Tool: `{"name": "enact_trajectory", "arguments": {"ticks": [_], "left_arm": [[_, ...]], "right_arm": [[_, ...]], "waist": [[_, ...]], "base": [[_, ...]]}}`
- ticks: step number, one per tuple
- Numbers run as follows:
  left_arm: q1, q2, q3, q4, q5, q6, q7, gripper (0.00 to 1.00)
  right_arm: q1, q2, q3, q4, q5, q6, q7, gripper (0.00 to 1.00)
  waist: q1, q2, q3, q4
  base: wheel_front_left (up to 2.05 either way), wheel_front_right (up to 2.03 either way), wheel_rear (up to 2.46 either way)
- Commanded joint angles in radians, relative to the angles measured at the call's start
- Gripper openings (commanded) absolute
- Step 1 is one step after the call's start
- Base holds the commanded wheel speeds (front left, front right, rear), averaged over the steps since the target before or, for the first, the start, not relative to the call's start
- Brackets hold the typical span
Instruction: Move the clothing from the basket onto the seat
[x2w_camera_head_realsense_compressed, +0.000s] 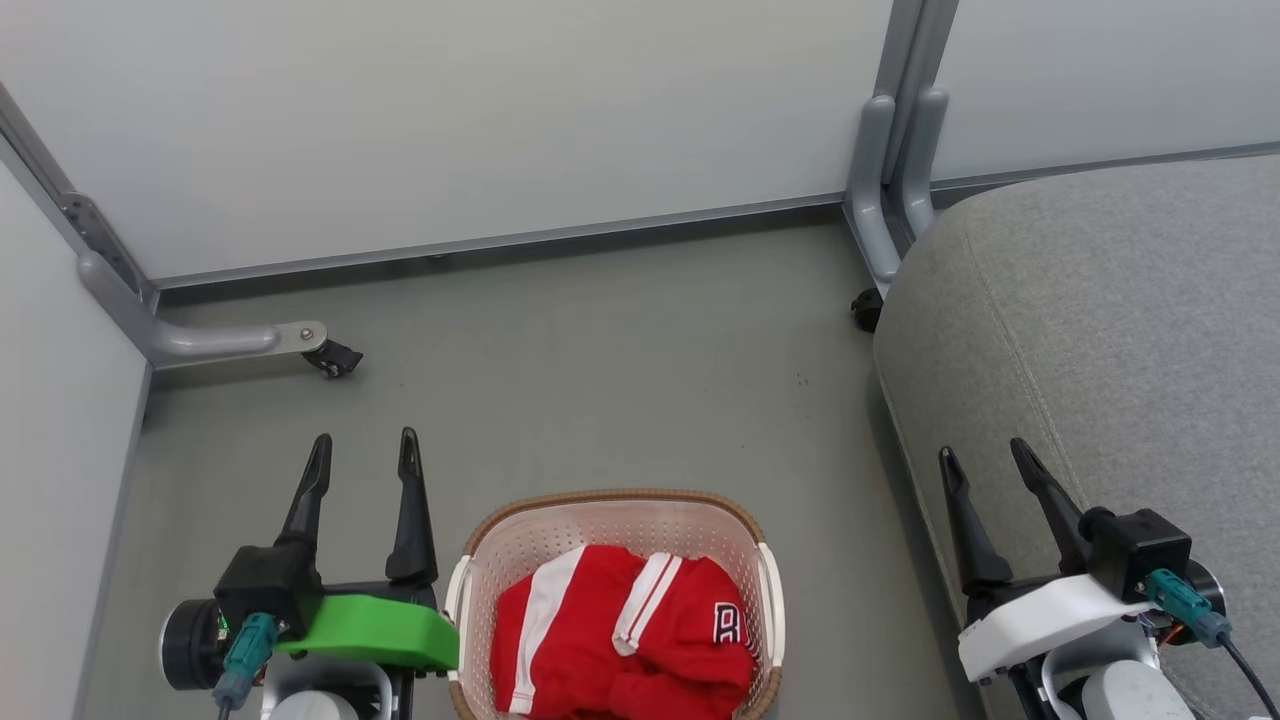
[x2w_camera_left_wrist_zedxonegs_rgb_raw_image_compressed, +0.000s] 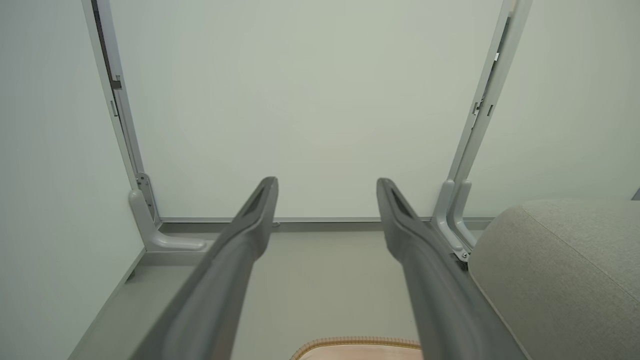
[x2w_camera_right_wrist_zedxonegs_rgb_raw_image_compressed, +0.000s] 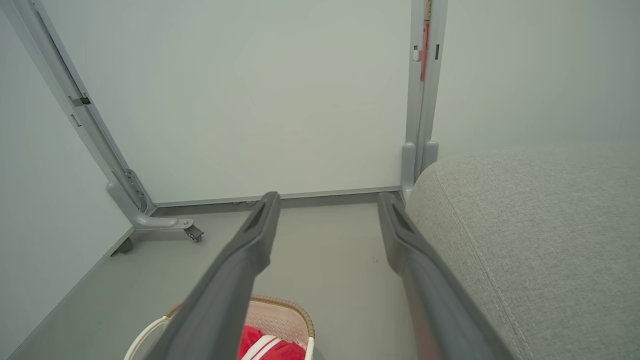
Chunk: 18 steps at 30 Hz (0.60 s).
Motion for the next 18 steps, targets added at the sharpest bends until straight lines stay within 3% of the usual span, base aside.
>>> {"name": "enact_trajectory", "arguments": {"ticks": [1,18], "left_arm": [[0.011,0.007,-0.004,-0.008,0.026,0.005,-0.009,1.00],[0.014,0.008,-0.021,-0.003,0.107,0.006,-0.041,1.00]], "right_arm": [[-0.004,-0.006,-0.002,-0.004,-0.022,0.000,-0.010,1.00],[-0.004,-0.007,-0.005,0.014,-0.140,0.000,-0.041,1.00]], "waist": [[0.0000,0.0000,0.001,0.001],[0.0000,0.0000,-0.002,0.005]], "base": [[0.00,0.00,0.00],[0.00,0.00,0.00]]}}
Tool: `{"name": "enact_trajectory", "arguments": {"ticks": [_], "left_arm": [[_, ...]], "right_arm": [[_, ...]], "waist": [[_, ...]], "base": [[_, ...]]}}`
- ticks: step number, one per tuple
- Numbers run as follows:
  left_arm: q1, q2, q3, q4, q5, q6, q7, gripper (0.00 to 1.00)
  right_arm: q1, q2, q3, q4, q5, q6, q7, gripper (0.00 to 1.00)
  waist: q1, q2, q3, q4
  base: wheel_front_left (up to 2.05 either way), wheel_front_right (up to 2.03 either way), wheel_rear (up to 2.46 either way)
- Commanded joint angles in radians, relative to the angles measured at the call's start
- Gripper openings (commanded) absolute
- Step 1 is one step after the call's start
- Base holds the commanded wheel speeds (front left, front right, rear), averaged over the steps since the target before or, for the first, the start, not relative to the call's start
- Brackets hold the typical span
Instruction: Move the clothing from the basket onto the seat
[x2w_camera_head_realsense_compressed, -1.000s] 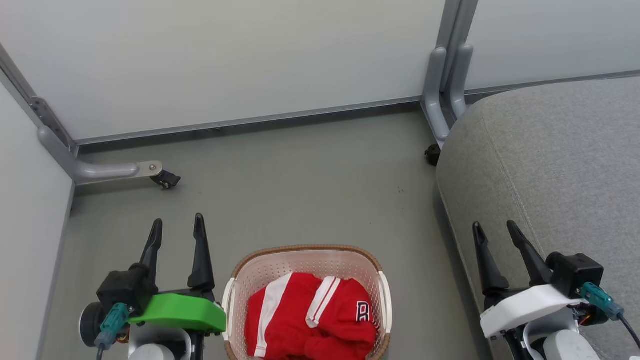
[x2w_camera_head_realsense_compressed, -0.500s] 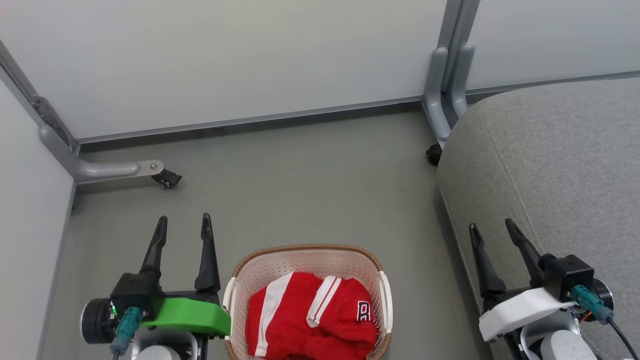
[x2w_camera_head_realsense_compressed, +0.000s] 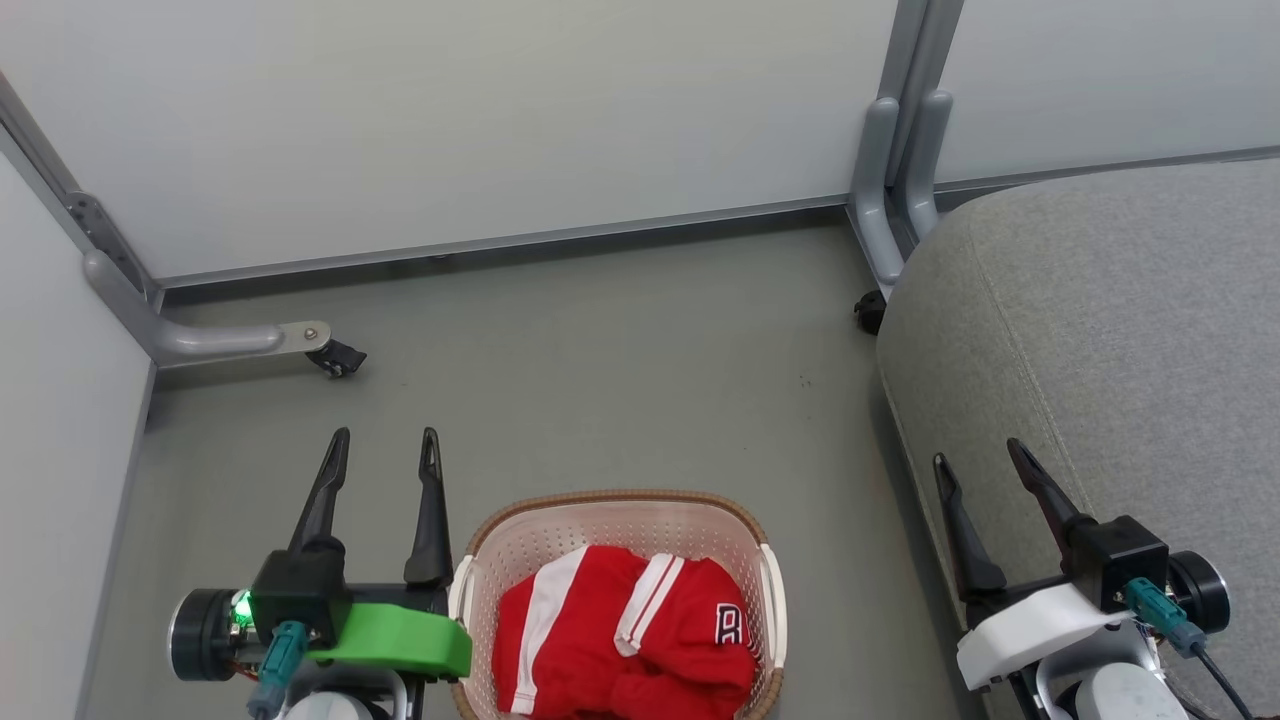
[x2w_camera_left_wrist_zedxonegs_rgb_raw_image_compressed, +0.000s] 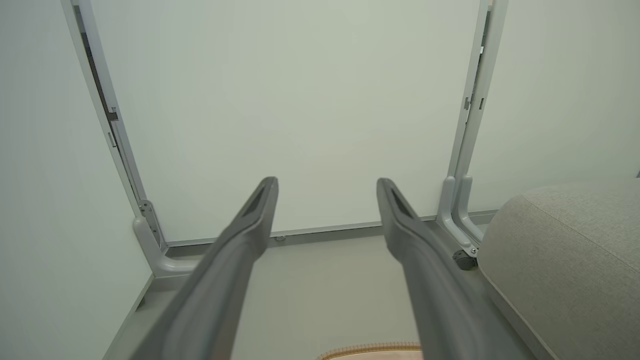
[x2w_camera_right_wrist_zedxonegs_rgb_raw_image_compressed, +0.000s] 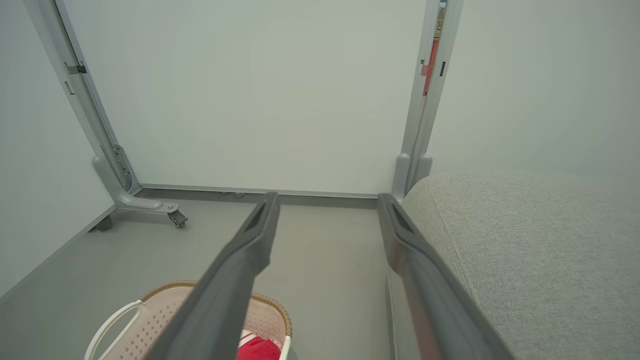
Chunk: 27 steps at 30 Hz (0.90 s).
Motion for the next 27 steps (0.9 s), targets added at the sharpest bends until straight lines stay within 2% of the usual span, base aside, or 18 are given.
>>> {"name": "enact_trajectory", "arguments": {"ticks": [1,27], "left_arm": [[0.014,0.007,0.000,0.001,0.013,0.004,-0.008,1.00],[0.015,0.007,0.007,0.016,-0.012,-0.009,-0.007,1.00]], "right_arm": [[-0.003,-0.006,-0.001,0.003,-0.015,0.000,-0.007,1.00],[-0.010,-0.006,-0.003,0.035,-0.002,0.000,-0.007,1.00]], "waist": [[-0.0001,0.0000,0.000,0.000],[-0.0001,0.0000,-0.002,-0.001]], "base": [[0.00,0.00,0.00],[0.00,0.00,0.00]]}}
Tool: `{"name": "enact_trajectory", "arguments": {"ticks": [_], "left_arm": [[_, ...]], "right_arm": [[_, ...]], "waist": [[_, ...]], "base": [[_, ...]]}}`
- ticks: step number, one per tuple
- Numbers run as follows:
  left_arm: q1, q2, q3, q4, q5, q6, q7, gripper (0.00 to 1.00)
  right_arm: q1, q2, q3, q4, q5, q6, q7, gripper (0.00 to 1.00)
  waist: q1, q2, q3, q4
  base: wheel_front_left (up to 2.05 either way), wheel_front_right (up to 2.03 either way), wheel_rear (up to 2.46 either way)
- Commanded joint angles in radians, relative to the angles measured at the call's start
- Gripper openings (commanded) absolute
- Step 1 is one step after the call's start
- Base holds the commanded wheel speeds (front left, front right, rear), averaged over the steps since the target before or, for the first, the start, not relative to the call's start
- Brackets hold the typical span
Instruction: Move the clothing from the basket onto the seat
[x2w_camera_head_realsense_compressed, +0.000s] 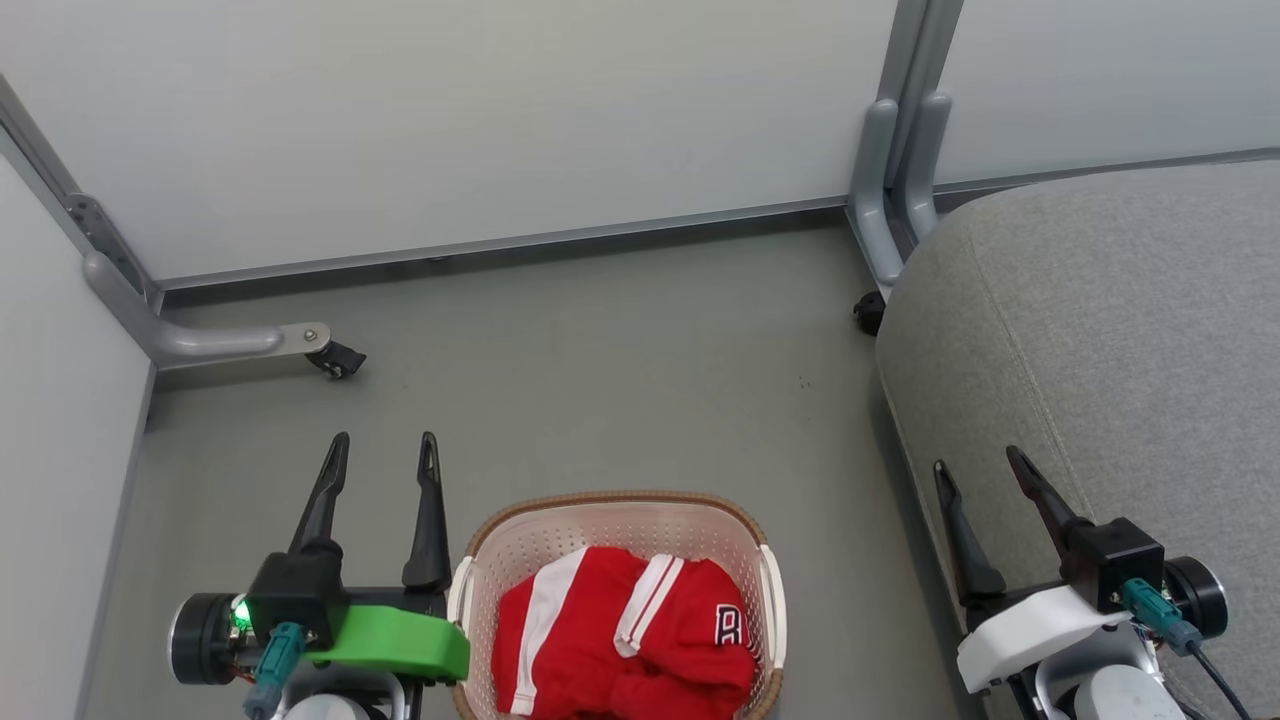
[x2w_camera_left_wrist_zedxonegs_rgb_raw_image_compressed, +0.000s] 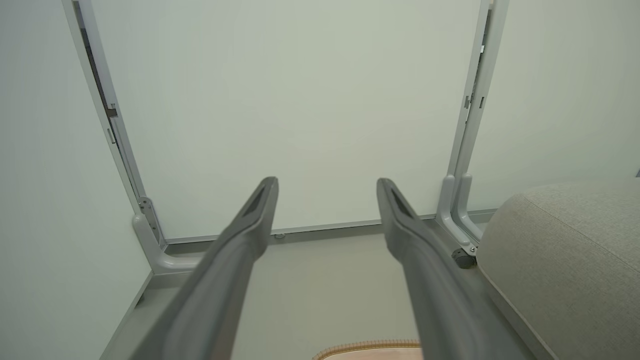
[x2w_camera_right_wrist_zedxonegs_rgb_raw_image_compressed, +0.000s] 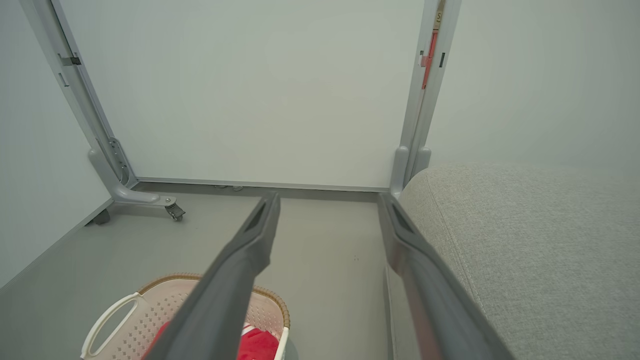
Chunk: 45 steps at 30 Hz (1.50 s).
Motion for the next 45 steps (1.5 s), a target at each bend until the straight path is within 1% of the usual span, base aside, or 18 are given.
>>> {"name": "enact_trajectory", "arguments": {"ticks": [1,4,9,18,26,36,45], "left_arm": [[0.011,0.006,0.001,0.005,-0.006,-0.007,0.000,1.00],[-0.009,0.006,-0.005,0.011,0.007,-0.013,0.000,1.00],[-0.058,0.006,-0.018,0.035,0.028,-0.041,0.000,1.00],[-0.150,0.006,-0.032,0.095,0.059,-0.089,0.000,1.00],[-0.253,0.019,-0.052,0.182,0.083,-0.118,0.000,1.00],[-0.390,0.074,-0.116,0.315,0.118,-0.141,0.000,1.00],[-0.503,0.124,-0.189,0.439,0.125,-0.147,0.000,1.00]], "right_arm": [[-0.006,-0.005,0.001,0.002,0.004,0.000,-0.005,1.00],[-0.011,-0.005,0.004,-0.001,0.008,0.000,-0.005,1.00],[-0.034,-0.005,0.011,-0.017,0.011,0.000,-0.005,1.00],[-0.086,-0.005,0.036,-0.059,0.022,0.000,-0.004,1.00],[-0.161,-0.004,0.059,-0.100,0.037,0.000,-0.004,1.00],[-0.280,-0.004,0.084,-0.159,0.063,0.000,-0.003,1.00],[-0.363,-0.004,0.105,-0.205,0.105,0.000,-0.003,1.00]], "waist": [[0.0000,-0.0001,0.002,-0.002],[0.0000,-0.0001,0.010,-0.006],[0.0000,-0.0001,0.040,-0.024],[0.0000,-0.0001,0.120,-0.100],[0.0000,-0.0001,0.241,-0.183],[0.0000,-0.0001,0.421,-0.279],[0.0000,-0.0001,0.584,-0.333]], "base": [[0.00,0.00,0.00],[0.00,0.00,0.00],[0.00,0.00,0.00],[0.00,0.00,0.00],[0.00,0.00,0.00],[0.00,0.00,0.00],[0.00,0.00,0.00]]}}
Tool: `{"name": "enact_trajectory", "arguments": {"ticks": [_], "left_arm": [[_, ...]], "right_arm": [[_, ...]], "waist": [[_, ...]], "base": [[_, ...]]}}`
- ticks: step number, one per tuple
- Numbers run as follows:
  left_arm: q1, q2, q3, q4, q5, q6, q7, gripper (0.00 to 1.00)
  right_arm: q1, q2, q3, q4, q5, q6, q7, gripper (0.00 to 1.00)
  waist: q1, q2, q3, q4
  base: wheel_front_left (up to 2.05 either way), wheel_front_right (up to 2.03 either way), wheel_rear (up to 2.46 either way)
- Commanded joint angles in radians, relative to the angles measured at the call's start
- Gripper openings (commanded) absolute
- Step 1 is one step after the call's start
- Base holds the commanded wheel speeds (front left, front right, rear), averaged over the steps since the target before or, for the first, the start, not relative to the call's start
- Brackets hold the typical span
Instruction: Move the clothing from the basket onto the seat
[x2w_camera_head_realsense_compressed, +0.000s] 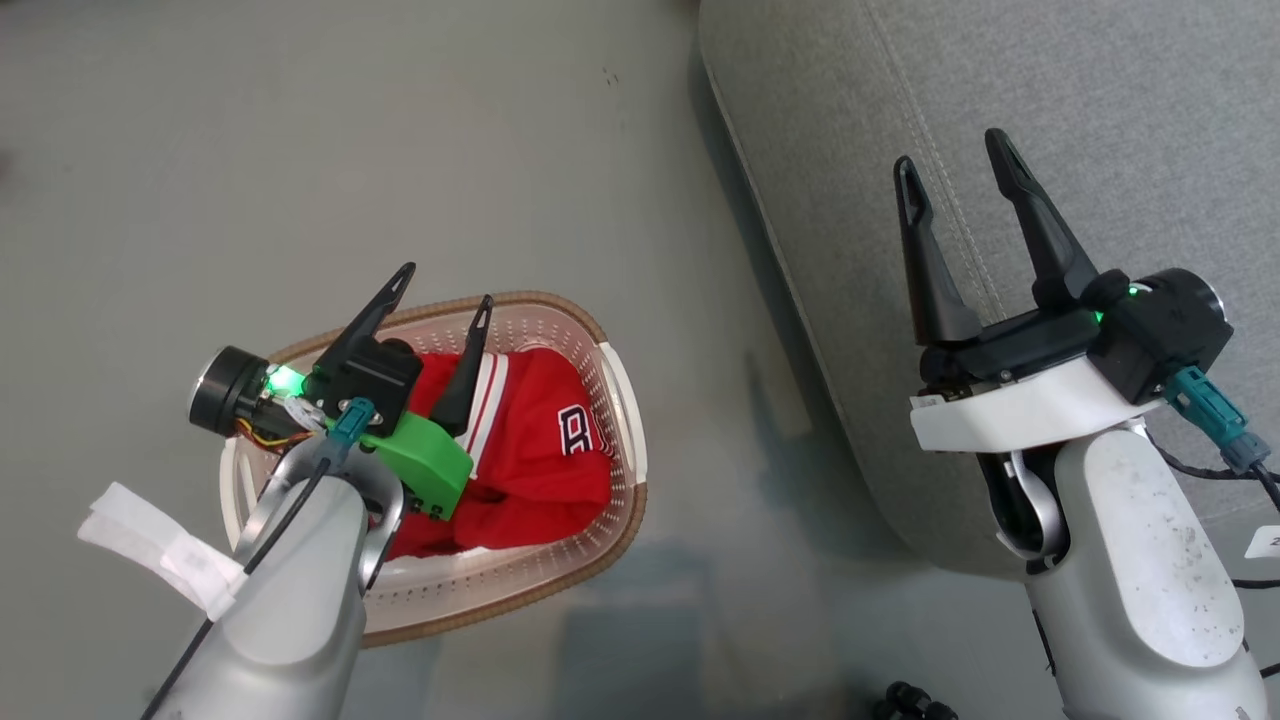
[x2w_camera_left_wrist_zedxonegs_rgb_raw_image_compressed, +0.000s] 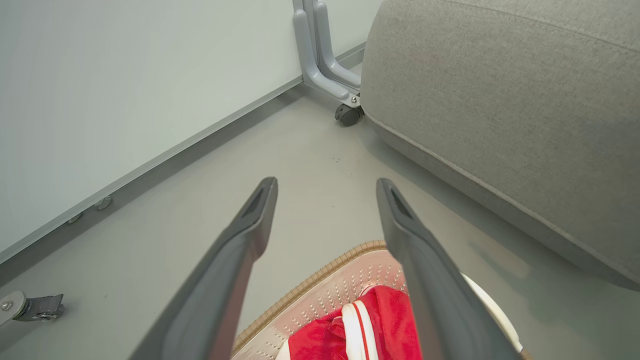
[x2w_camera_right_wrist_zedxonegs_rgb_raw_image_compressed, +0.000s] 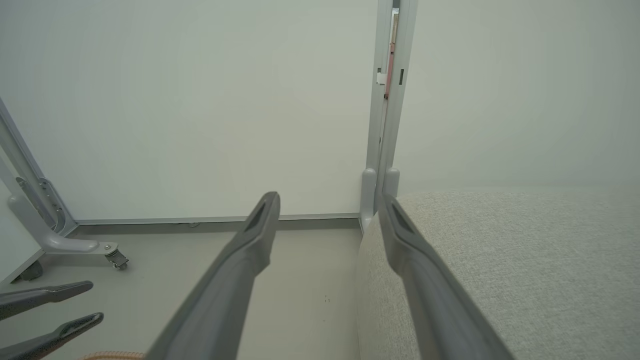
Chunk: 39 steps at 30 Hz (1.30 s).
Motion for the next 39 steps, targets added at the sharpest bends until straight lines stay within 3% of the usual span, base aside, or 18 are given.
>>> {"name": "enact_trajectory", "arguments": {"ticks": [1,19,39], "left_arm": [[-0.035,0.017,-0.008,0.019,0.001,-0.003,0.000,1.00],[-0.228,0.074,-0.181,0.294,-0.022,-0.004,0.000,1.00],[-0.375,0.028,-0.363,0.625,-0.162,-0.004,0.022,1.00]], "right_arm": [[-0.023,-0.002,0.002,-0.010,0.010,0.000,-0.001,1.00],[-0.126,-0.002,0.035,-0.054,0.039,0.000,-0.001,1.00],[-0.150,-0.002,0.033,-0.072,0.044,0.000,-0.001,1.00]], "waist": [[-0.0001,0.0000,0.130,-0.070],[-0.0001,0.0000,0.343,-0.083],[-0.0001,0.0000,0.456,-0.077]], "base": [[0.00,0.00,0.00],[0.00,0.00,0.00],[0.00,0.00,0.00]]}}
